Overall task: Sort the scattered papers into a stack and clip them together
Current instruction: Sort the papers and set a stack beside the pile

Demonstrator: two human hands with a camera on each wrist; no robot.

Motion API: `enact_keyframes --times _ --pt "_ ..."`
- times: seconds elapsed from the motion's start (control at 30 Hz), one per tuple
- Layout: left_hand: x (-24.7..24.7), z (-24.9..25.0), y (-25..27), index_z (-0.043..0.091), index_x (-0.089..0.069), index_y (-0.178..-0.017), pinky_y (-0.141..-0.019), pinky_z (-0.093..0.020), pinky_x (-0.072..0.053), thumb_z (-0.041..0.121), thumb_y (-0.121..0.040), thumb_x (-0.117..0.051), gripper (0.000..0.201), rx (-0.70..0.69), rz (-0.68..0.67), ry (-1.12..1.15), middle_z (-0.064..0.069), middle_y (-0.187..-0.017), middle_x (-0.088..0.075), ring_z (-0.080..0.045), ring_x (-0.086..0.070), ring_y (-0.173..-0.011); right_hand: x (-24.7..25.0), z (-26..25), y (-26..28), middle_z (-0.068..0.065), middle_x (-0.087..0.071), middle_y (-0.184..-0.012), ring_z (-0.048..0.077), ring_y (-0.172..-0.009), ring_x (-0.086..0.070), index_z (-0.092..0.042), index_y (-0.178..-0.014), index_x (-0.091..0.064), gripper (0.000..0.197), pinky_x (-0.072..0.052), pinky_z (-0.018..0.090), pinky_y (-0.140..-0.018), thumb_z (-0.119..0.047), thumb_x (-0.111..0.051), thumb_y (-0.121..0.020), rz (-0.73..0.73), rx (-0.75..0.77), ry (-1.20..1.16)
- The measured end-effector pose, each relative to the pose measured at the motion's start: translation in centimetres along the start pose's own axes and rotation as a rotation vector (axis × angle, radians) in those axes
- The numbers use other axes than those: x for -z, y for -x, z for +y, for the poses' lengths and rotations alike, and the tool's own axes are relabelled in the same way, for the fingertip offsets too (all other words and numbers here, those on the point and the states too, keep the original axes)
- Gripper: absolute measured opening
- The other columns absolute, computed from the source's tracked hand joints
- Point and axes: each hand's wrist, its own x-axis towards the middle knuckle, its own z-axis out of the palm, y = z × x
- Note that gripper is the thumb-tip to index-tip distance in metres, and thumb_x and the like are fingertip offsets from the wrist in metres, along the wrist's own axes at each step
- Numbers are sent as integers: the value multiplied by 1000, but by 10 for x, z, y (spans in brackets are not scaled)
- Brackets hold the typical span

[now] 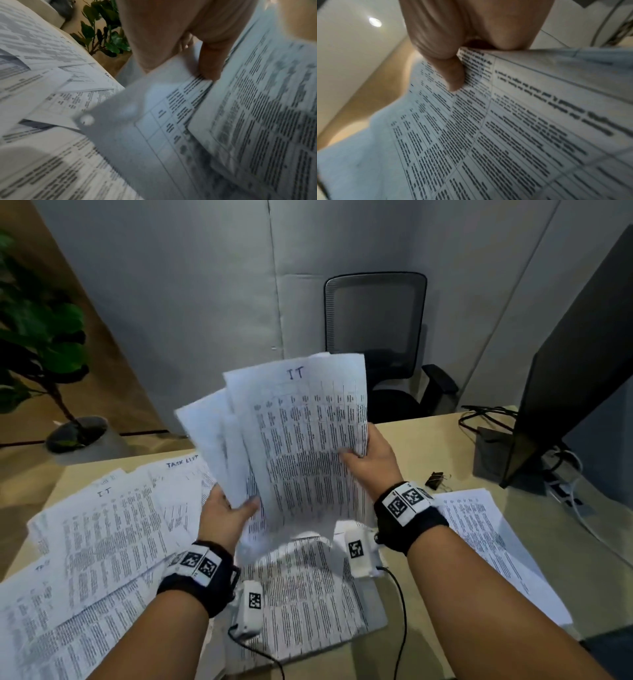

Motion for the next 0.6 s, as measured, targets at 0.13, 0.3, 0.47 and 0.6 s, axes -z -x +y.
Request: enact_keyframes --times 0.13,0.3,0.47,0.6 --pt "12 -14 10 12 -52 -121 -108 -40 -37 22 -75 -82 56 100 -21 -69 1 -121 -63 -11 -56 -118 -2 29 10 8 -47 -123 20 -107 -51 -16 -121 -46 45 -42 30 -95 -22 -68 -82 -38 -208 180" --pt "23 -37 19 17 -57 -108 -98 -39 -46 24 -82 -76 33 203 26 -224 5 -103 -66 -11 -63 -96 -6 54 20 11 -27 -140 23 -120 -41 -5 -138 -34 64 -35 27 -100 -27 -65 -87 -80 -371 282" --pt "31 -65 29 3 -40 -138 -103 -39 -39 28 -85 -72 67 344 38 -458 -15 -138 -50 -32 -51 -123 -9 79 37 13 -27 -138 19 -99 -45 -11 -133 -38 61 -39 25 -92 -28 -69 -83 -82 -505 405" --pt "38 -82 33 9 -45 -132 -91 -39 -51 8 -78 -74 60 410 23 -515 -16 -120 -62 -28 -61 -96 -12 87 40 13 -44 -129 25 -99 -55 -19 -120 -53 41 -38 18 -84 -7 -64 -83 -37 -450 423"
